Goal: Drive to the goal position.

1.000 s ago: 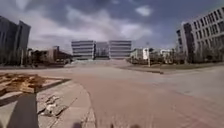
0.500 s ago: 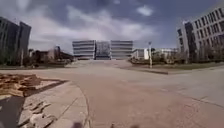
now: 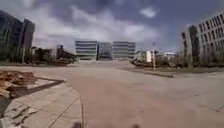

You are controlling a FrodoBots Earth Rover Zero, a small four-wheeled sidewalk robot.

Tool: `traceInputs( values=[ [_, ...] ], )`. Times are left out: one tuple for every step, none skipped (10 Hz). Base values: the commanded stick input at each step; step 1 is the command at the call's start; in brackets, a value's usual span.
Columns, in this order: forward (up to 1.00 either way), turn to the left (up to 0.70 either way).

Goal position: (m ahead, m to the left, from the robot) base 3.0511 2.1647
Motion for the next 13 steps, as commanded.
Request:
traceInputs(
  values=[
    [0.70, 0.12],
    [0.70, 0.12],
    [0.70, 0.12],
    [0.70, 0.12],
    [0.70, 0.12],
    [0.70, 0.12],
    [0.70, 0.12],
    [0.70, 0.12],
    [0.70, 0.12],
    [0.70, 0.12],
    [0.70, 0.12],
    [0.70, 0.12],
    [0.70, 0.12]
  ],
)
